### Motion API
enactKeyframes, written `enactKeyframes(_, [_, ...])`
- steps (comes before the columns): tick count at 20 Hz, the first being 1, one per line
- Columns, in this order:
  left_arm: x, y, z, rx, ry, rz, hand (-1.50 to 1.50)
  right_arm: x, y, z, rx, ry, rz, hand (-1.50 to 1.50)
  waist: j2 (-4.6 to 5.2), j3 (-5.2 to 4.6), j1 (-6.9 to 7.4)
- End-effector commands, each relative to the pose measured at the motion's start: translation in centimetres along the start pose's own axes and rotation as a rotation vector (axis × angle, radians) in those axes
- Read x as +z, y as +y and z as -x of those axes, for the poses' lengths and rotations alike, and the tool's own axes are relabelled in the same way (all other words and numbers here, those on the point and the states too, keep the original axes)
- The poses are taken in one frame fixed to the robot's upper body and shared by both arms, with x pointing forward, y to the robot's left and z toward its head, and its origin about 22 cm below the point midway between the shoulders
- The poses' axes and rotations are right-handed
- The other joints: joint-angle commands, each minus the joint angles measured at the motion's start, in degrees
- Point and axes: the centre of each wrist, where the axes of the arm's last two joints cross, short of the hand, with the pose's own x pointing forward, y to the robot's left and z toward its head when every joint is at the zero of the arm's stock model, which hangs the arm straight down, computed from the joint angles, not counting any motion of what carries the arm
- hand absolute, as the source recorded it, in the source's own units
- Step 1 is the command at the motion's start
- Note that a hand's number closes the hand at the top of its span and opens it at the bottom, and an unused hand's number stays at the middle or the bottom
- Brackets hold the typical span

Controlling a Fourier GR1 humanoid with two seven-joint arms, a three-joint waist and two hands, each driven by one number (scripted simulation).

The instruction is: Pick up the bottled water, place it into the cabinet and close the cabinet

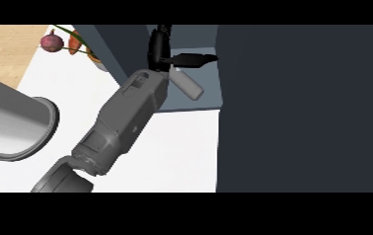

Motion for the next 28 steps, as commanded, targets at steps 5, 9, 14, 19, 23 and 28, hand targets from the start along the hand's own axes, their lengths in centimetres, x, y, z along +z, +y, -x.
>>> enactKeyframes(5, [3.7,-0.6,1.0,0.120,0.038,0.042,-1.50,-0.1,2.9,-2.8,0.034,-0.007,-0.037,-1.50,-0.60,0.01,1.13])
enactKeyframes(9, [8.1,-1.3,1.7,0.173,0.058,0.089,-1.50,-0.1,2.8,-2.0,0.025,-0.008,0.000,-1.50,-0.84,0.02,2.42])
enactKeyframes(14, [13.0,-2.6,1.0,0.236,0.063,0.105,-1.50,-0.4,3.0,-1.8,0.030,-0.010,-0.011,-1.50,-0.72,0.02,2.87])
enactKeyframes(19, [17.7,-0.1,0.7,0.259,0.073,0.090,-1.50,0.2,3.1,-2.0,0.037,-0.019,0.016,-1.50,-0.82,0.03,3.79])
enactKeyframes(23, [19.5,-1.6,-1.5,0.321,0.075,0.147,1.50,-0.2,3.7,-3.2,0.061,-0.010,-0.043,-1.50,-0.83,0.00,3.14])
enactKeyframes(28, [23.9,1.9,-1.3,0.322,0.088,0.205,1.50,-0.4,3.1,-2.9,0.062,0.024,-0.128,1.50,-0.68,0.00,3.08])
